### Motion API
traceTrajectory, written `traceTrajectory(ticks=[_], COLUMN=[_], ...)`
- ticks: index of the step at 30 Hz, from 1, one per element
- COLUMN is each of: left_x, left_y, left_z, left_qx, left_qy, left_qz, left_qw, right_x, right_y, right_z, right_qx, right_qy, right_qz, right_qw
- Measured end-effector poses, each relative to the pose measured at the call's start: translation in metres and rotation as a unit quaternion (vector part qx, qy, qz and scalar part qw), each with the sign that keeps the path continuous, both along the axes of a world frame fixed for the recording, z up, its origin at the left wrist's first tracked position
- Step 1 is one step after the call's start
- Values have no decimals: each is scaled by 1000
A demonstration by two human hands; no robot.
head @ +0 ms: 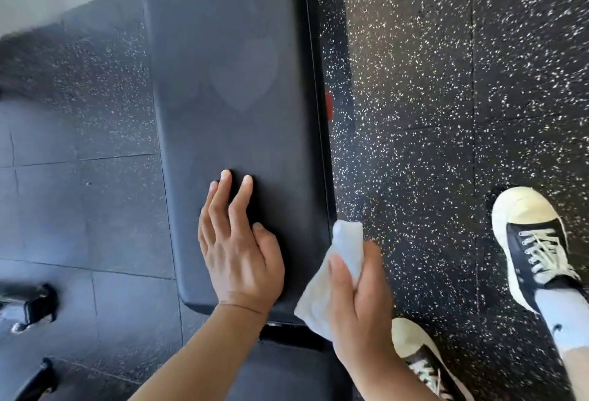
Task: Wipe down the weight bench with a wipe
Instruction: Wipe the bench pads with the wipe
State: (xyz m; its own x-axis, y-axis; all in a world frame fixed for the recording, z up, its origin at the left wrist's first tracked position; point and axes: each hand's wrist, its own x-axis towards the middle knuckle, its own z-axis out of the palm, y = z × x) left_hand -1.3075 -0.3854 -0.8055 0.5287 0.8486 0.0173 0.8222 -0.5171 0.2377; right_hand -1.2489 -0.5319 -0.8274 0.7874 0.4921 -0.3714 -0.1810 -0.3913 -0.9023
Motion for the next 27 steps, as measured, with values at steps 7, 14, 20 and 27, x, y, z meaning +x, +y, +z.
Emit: traceTrajectory(ticks=[7,14,20,27], left_x=[2,1,-4,-3], left_y=[-2,-1,0,1], left_z=[1,0,-1,-1], left_qx=[-2,0,-4,-15], left_qy=[5,1,1,25], left_qz=[-3,-5,-2,16], left_qw=[1000,1000,1000,999], right_x=[65,144,91,88], right_y=[79,165,107,117], right_z=[1,-5,16,27], right_qx=[10,28,56,-23], right_qy=[-21,-93,-301,-416], right_qz=[-42,-54,145,355], right_qw=[999,994,941,837])
